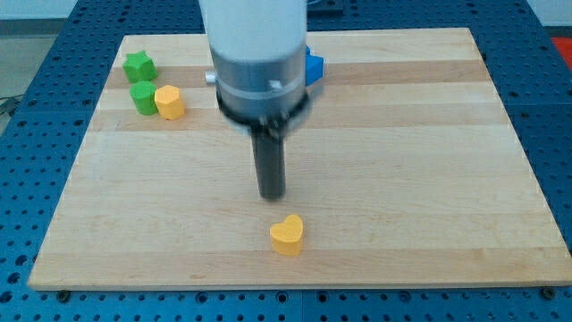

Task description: Separate the yellow hexagon from the green circle

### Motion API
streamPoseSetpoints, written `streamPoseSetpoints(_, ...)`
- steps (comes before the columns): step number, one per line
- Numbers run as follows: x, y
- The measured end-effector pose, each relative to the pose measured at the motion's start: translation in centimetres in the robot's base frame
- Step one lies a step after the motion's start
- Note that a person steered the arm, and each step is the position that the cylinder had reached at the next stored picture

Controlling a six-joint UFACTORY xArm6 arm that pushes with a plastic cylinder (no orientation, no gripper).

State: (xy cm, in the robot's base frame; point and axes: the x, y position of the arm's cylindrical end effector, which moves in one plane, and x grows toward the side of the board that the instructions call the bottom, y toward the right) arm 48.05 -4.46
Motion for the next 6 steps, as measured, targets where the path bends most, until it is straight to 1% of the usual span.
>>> streamPoseSetpoints(1, -7.2, -7.3)
streamPoseSetpoints(2, -9.5, -10.2)
streamPoseSetpoints(3, -11.4, -10.4)
streamPoseSetpoints(4, -14.9, -10.9)
streamPoseSetpoints(5, -15.3, -10.8)
streamPoseSetpoints(6, -18.5, -12.2)
